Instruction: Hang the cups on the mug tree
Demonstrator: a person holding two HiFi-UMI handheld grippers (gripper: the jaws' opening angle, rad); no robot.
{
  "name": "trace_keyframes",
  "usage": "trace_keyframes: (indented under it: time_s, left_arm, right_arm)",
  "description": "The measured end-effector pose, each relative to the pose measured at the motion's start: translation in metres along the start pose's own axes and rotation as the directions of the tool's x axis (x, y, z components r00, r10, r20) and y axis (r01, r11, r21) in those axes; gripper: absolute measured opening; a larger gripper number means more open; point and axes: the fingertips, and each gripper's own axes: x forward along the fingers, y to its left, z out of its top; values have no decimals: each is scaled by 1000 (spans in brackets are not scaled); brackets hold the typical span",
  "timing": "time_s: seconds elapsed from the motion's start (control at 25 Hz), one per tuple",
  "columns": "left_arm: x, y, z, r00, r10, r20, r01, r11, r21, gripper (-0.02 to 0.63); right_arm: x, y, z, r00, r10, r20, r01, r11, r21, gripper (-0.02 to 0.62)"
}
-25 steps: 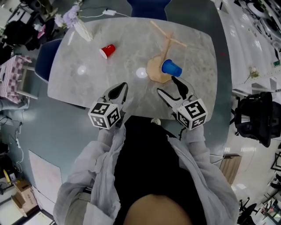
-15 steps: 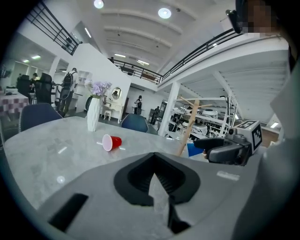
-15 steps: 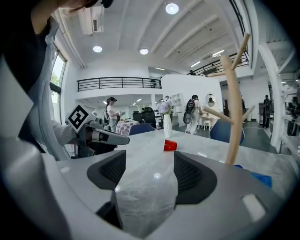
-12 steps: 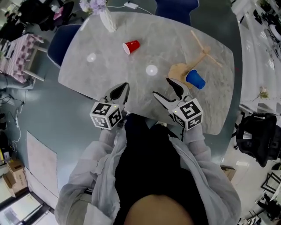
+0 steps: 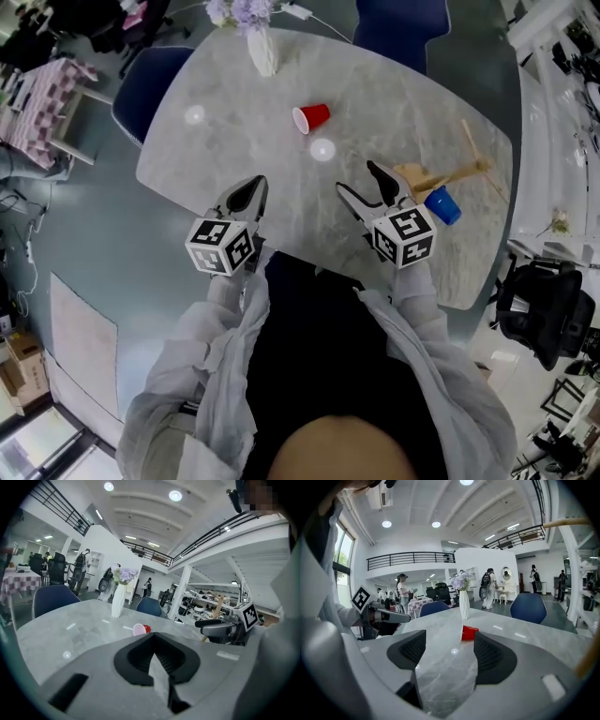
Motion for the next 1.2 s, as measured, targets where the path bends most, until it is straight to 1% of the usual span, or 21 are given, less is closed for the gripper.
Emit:
trace_keyframes:
  time_s: [0.08, 0.2, 0.28, 0.4, 0.52, 0.6, 0.72, 0.8, 0.88, 0.96, 1.08, 1.12, 1.16, 1.2]
  left_arm:
    - [3, 13, 5, 1000, -2, 4, 2, 1000, -12, 0]
    - [5, 27, 5, 1000, -9, 1, 9, 1000, -26, 0]
    - [8, 34, 5, 1000, -14, -5, 13, 999, -34, 0]
    - [15, 45, 6, 1000, -20, -3, 20, 999, -44, 0]
    - [17, 59, 13, 999, -32, 6, 32, 999, -44, 0]
    - [17, 70, 15, 999, -41, 0, 41, 998, -44, 0]
    - [19, 78, 13, 999, -54, -9, 53, 998, -40, 0]
    - [23, 82, 14, 998, -63, -12, 63, 997, -42, 0]
    - [27, 91, 16, 997, -73, -16, 72, 996, -48, 0]
    - [31, 102, 18, 996, -83, -26, 82, 995, -50, 0]
    - [36, 114, 17, 995, -93, -42, 91, 995, -52, 0]
    - [38, 118, 17, 995, -94, -46, 91, 994, -54, 0]
    - [39, 122, 18, 994, -94, -49, 91, 994, -57, 1]
    - [41, 125, 18, 994, -93, -52, 90, 994, -60, 0]
  right_arm:
    - [12, -6, 7, 1000, -21, -10, 21, 1000, -11, 330]
    - [28, -14, 16, 998, -47, -34, 45, 997, -58, 330]
    - [39, -19, 21, 997, -53, -49, 47, 993, -106, 330]
    - [56, -28, 28, 997, -42, -61, 30, 983, -180, 330]
    - [77, -33, 35, 995, -33, -89, 8, 962, -274, 330]
    - [93, -30, 37, 992, -29, -121, -17, 934, -358, 330]
    - [113, -33, 33, 984, -28, -175, -61, 873, -484, 330]
    - [124, -38, 28, 975, -35, -220, -96, 825, -557, 330]
    - [139, -44, 22, 959, -53, -277, -138, 770, -623, 330]
    - [153, -50, 13, 935, -80, -346, -196, 697, -690, 330]
    - [169, -61, -4, 887, -129, -443, -300, 568, -766, 328]
    - [175, -64, -8, 873, -140, -466, -331, 532, -780, 328]
    - [181, -67, -11, 862, -146, -486, -358, 504, -786, 328]
    - [186, -70, -13, 852, -147, -503, -382, 483, -788, 328]
